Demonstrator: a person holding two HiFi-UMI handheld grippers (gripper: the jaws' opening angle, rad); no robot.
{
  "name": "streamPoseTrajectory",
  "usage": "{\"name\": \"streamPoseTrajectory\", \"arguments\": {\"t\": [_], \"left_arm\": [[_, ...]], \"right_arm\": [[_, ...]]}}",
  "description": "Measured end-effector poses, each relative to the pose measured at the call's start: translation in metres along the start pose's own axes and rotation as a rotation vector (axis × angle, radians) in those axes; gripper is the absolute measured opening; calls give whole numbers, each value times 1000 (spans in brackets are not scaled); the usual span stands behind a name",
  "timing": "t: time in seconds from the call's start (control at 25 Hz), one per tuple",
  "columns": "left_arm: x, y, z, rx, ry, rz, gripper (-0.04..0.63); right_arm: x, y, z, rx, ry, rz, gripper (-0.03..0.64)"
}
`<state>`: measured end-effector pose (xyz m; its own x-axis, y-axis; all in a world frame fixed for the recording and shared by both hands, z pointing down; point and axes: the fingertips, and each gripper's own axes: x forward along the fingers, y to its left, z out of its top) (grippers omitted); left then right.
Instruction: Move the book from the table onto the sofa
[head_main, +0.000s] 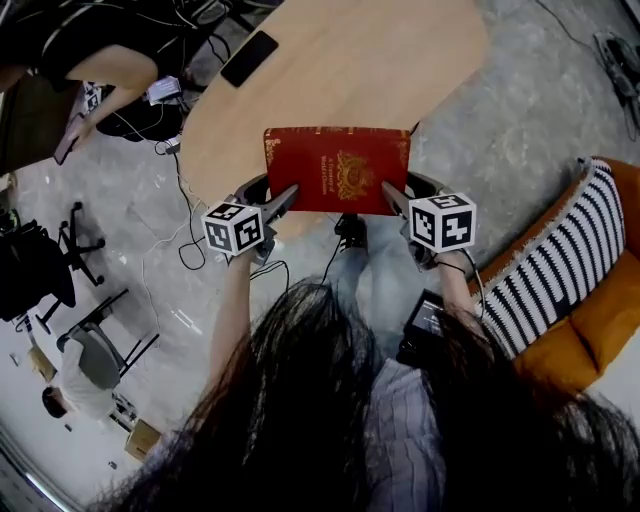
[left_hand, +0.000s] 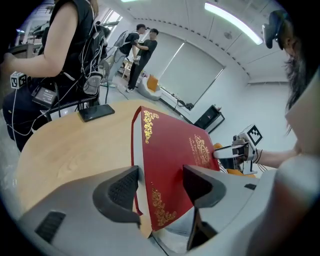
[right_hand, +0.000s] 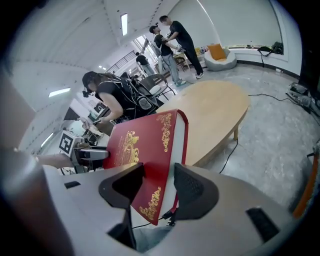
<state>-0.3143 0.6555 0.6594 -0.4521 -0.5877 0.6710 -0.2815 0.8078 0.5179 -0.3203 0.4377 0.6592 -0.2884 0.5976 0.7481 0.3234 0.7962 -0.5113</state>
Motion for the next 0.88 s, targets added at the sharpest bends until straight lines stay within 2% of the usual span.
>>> {"name": "streamPoseTrajectory", "arguments": {"t": [0.28, 0.88], "left_arm": [[-25, -41, 19, 44, 7, -45, 288], [-61, -138, 63, 125, -87, -159, 267]], "right_arm": [[-57, 20, 7, -2, -57, -43, 204], [-172, 30, 15, 96, -219, -107, 198]]}}
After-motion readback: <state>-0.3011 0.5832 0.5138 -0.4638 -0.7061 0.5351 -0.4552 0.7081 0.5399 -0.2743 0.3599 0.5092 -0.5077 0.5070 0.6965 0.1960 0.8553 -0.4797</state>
